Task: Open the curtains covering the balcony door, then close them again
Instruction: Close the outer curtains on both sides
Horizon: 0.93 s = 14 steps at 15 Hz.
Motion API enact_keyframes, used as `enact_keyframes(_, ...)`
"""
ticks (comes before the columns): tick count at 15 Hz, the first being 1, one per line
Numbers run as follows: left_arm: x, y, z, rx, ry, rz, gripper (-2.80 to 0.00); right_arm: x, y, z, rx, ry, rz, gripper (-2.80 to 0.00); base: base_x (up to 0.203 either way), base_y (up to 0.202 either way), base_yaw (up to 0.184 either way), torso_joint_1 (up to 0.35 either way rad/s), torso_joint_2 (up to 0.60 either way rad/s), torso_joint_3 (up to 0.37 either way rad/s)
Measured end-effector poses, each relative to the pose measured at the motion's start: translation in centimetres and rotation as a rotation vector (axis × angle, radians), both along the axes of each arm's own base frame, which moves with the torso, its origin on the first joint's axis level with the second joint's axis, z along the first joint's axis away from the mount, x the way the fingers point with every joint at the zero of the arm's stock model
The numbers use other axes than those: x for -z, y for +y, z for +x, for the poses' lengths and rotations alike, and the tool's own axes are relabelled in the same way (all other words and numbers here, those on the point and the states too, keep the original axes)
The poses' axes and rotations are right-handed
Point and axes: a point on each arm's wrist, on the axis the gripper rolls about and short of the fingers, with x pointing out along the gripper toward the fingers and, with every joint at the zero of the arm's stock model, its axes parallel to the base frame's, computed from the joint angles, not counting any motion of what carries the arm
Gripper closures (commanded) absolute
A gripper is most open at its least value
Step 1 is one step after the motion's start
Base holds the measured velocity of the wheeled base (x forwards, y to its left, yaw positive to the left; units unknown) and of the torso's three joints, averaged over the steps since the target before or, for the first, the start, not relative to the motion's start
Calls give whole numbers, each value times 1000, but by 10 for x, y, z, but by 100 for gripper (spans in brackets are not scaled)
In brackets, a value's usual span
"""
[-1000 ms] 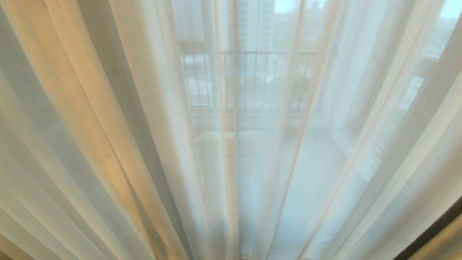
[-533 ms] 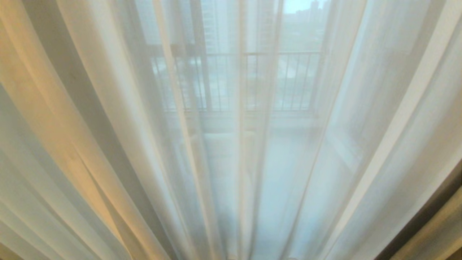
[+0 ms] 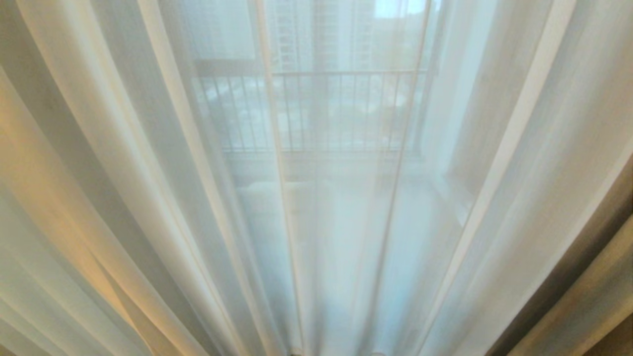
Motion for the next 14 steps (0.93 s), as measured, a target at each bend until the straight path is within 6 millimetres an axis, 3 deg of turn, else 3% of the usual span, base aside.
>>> enact_keyframes(14, 0, 0, 0, 0, 0, 0, 0, 0, 0, 0, 0, 0, 1, 0, 0, -191, 0, 2, 3, 0)
